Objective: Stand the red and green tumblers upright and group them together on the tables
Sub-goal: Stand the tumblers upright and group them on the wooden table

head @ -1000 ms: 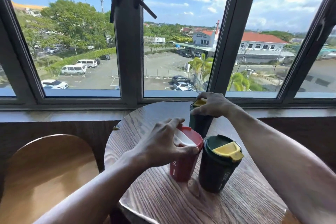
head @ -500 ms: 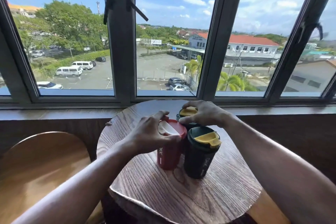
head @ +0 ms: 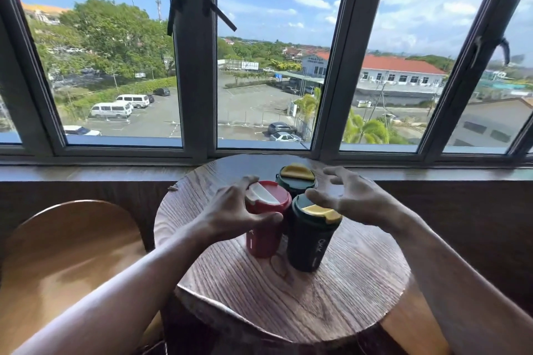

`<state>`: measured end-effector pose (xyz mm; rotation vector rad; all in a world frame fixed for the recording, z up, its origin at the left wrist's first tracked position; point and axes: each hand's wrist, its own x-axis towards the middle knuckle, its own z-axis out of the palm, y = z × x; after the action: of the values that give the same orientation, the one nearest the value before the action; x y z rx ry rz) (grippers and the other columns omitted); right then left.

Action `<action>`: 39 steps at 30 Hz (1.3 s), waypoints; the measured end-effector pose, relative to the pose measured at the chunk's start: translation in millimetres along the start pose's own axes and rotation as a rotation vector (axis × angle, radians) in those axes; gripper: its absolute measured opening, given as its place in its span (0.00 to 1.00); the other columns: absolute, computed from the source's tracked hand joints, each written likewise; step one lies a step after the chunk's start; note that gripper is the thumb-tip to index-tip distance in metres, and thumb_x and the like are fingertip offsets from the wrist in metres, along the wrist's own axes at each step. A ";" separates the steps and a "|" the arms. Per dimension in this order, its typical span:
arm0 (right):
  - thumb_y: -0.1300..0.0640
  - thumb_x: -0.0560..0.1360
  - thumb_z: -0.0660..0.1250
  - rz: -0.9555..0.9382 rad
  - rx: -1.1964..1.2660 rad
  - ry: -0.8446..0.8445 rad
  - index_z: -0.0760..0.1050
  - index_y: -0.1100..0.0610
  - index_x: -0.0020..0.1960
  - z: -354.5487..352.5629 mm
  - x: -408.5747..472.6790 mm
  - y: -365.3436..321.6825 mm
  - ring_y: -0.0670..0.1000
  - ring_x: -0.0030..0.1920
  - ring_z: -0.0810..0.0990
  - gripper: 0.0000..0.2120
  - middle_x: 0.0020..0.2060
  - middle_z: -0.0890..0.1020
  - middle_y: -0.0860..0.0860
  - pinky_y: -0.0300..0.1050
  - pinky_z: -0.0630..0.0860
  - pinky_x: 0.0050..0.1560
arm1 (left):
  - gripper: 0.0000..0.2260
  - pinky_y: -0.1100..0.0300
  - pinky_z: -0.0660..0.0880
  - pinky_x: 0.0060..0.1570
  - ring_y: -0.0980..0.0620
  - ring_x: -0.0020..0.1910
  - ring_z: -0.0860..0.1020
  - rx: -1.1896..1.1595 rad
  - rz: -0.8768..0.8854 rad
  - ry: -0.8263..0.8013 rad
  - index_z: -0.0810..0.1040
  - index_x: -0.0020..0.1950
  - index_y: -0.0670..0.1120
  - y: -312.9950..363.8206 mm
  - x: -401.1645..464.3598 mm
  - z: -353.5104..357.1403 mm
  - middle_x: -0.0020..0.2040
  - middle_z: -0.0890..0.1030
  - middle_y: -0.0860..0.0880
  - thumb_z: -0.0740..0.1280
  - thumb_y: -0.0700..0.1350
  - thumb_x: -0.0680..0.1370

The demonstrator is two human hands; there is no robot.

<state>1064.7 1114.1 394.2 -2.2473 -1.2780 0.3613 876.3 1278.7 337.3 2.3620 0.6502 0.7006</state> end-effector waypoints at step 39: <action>0.27 0.54 0.73 -0.203 0.061 0.008 0.63 0.48 0.75 20.7 -9.6 38.9 0.47 0.68 0.69 0.55 0.70 0.70 0.46 0.48 0.67 0.69 | 0.47 0.55 0.74 0.61 0.53 0.57 0.78 -0.085 -0.046 -0.099 0.67 0.72 0.50 8.0 -5.5 -3.9 0.67 0.75 0.50 0.76 0.67 0.57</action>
<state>1077.8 1096.2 355.0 -2.0434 -1.4560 0.3113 872.1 1271.4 343.4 2.2803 0.6180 0.5762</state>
